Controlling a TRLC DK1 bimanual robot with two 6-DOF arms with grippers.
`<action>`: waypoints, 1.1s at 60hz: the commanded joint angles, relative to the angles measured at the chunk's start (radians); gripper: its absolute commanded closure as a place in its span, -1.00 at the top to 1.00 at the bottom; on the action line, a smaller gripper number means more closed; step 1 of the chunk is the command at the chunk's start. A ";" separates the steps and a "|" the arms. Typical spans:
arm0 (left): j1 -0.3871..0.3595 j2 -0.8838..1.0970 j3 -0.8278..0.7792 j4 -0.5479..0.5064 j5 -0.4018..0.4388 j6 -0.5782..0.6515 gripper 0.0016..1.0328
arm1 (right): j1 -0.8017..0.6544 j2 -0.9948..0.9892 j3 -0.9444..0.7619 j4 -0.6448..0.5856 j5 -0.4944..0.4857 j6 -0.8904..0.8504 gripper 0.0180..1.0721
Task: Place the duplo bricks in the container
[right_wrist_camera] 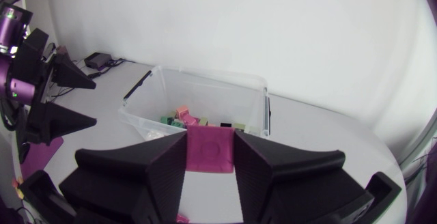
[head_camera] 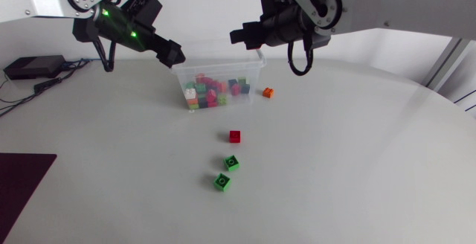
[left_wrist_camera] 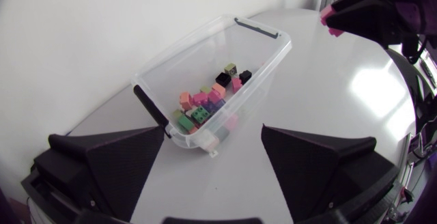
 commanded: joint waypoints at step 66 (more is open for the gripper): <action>-0.020 -0.266 -0.333 0.128 -0.060 -0.005 0.93 | 0.020 0.254 0.206 0.312 0.048 0.036 -0.48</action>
